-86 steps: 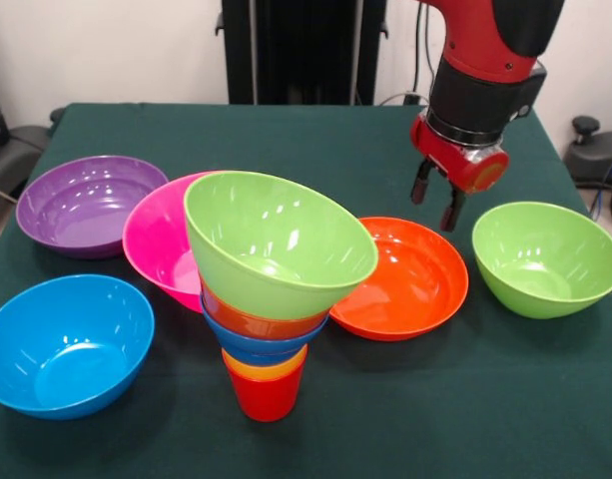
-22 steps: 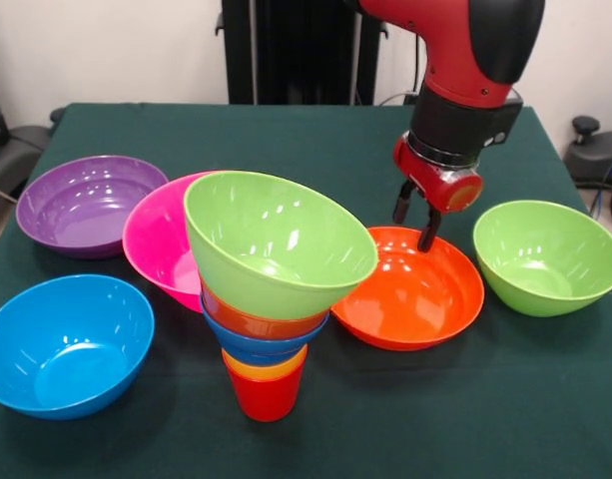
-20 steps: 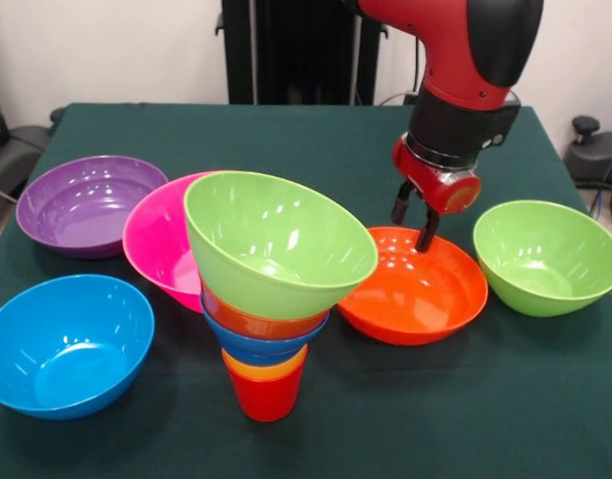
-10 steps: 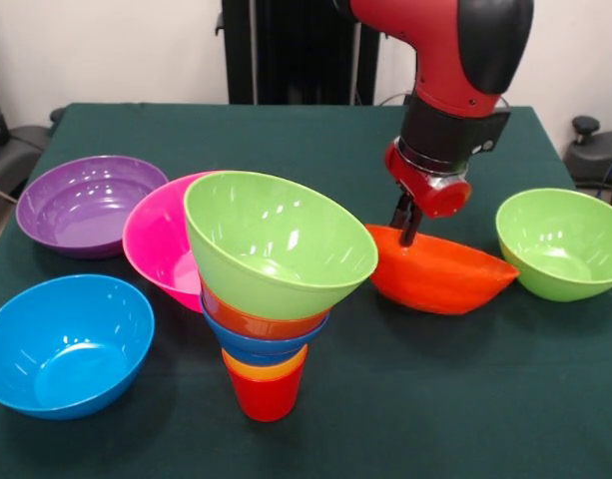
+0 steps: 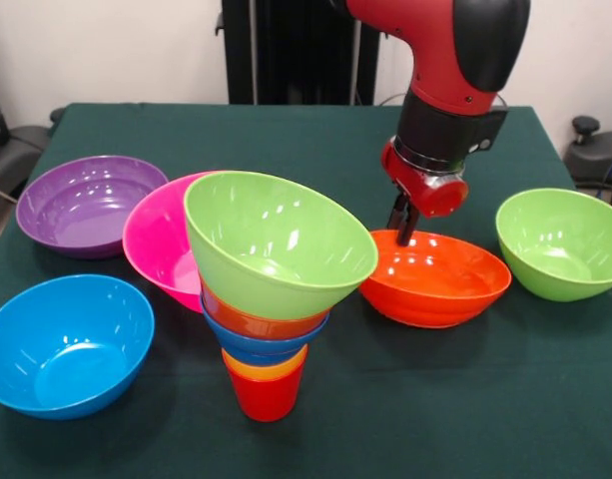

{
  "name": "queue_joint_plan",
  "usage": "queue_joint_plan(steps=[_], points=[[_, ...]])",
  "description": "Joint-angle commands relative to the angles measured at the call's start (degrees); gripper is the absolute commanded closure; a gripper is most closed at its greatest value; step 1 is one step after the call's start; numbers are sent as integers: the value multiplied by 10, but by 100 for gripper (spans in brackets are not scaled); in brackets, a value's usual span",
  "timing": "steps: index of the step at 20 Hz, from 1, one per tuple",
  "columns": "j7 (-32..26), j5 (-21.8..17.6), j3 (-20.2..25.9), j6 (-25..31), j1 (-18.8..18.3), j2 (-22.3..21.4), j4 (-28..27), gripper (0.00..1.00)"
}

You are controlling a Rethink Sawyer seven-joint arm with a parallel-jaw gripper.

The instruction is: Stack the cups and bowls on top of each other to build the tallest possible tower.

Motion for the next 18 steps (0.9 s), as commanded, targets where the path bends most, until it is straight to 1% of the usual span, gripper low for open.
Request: queue_joint_plan(steps=[1,8,9,12,18], points=[[106,-17,44,58,10,31,1,100],[132,-35,-9,153,34,19,-17,100],[133,-36,-13,160,36,18,-20,100],[139,-44,-34,196,45,3,-20,100],[135,-48,-57,236,55,-27,-4,100]])
